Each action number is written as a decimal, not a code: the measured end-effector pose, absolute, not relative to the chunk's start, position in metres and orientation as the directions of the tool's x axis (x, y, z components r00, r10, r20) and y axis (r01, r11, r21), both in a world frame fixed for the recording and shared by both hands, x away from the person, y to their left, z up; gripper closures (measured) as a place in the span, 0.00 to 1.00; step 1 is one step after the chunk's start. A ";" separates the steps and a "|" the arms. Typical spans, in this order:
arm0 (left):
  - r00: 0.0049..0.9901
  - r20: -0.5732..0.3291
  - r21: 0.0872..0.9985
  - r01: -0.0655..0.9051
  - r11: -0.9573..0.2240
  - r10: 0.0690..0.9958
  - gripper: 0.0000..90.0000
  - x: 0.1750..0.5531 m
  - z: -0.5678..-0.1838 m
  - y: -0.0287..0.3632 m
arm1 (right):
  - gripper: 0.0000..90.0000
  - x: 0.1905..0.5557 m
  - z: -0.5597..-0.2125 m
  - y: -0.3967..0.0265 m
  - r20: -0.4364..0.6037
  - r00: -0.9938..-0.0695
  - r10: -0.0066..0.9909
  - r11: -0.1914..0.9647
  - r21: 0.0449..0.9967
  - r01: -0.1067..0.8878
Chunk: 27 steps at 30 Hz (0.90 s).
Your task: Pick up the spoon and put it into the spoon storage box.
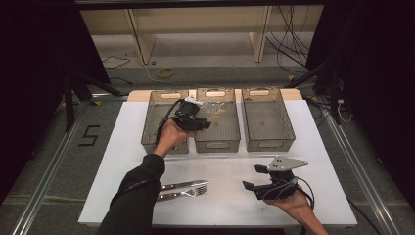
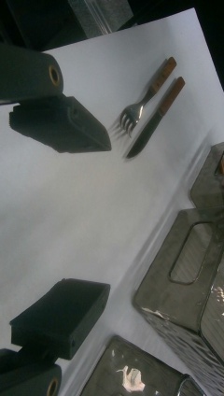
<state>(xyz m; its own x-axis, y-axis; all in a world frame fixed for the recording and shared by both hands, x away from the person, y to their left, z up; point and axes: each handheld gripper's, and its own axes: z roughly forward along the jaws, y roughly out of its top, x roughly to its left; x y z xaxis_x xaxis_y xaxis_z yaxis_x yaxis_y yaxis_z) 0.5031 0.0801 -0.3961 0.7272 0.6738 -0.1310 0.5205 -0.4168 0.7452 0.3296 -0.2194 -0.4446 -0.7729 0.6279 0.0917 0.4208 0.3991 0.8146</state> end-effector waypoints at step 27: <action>0.687 -0.156 0.720 0.571 -0.394 0.710 0.83 0.515 -0.412 0.077 | 0.30 0.330 -0.445 -0.219 0.092 -0.775 0.626 0.401 0.814 0.420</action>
